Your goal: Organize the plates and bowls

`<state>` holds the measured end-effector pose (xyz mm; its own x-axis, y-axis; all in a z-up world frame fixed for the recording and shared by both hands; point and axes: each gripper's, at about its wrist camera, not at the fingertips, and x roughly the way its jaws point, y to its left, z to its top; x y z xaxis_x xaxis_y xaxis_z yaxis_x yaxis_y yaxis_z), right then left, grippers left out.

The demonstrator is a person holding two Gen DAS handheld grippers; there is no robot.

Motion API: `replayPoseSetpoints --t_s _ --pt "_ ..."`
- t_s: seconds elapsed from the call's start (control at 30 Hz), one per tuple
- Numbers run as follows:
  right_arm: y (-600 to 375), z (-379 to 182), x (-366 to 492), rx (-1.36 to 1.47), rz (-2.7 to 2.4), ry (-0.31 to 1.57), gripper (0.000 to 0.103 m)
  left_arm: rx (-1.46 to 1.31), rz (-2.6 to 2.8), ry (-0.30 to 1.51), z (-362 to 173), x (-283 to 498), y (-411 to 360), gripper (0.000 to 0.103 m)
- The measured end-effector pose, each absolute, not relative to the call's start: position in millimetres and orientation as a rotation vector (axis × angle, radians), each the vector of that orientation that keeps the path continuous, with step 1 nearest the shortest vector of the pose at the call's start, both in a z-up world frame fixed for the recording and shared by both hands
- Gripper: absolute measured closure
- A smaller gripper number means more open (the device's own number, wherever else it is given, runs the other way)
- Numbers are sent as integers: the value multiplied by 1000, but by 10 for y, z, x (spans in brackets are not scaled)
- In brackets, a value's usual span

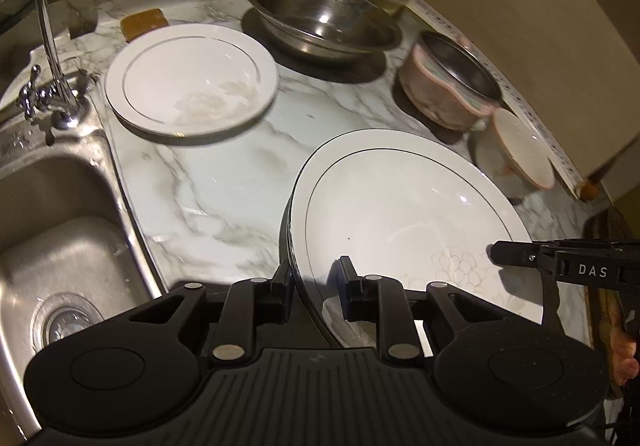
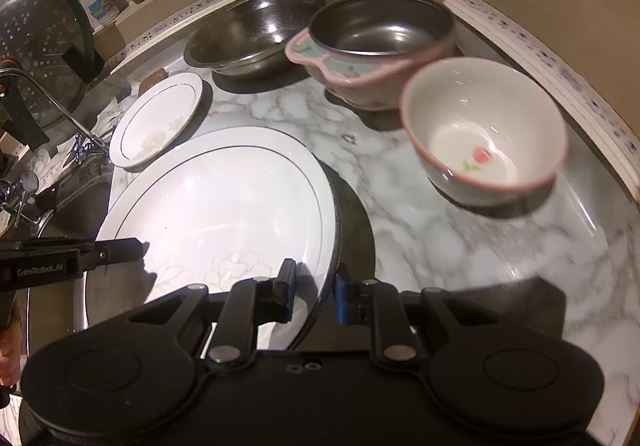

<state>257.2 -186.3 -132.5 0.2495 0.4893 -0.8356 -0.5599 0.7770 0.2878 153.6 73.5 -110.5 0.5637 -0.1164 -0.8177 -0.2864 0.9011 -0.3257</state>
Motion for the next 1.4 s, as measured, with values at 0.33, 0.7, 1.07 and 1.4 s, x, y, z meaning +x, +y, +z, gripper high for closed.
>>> replayPoseSetpoints --t_s 0.33,0.7,1.07,1.4 --pt "-2152 -1373 2436 -59 675 1134 83 -435 57 1025 -1185 1431 501 82" --pt "-2204 -1420 2399 -42 677 1149 83 -425 50 1023 -1184 1431 518 82" --pt "-2188 -1241 2418 -162 645 1102 78 -422 92 992 -1060 1387 651 82" --pt "-1970 -890 2433 -248 694 996 75 -373 153 911 -794 1357 787 82"
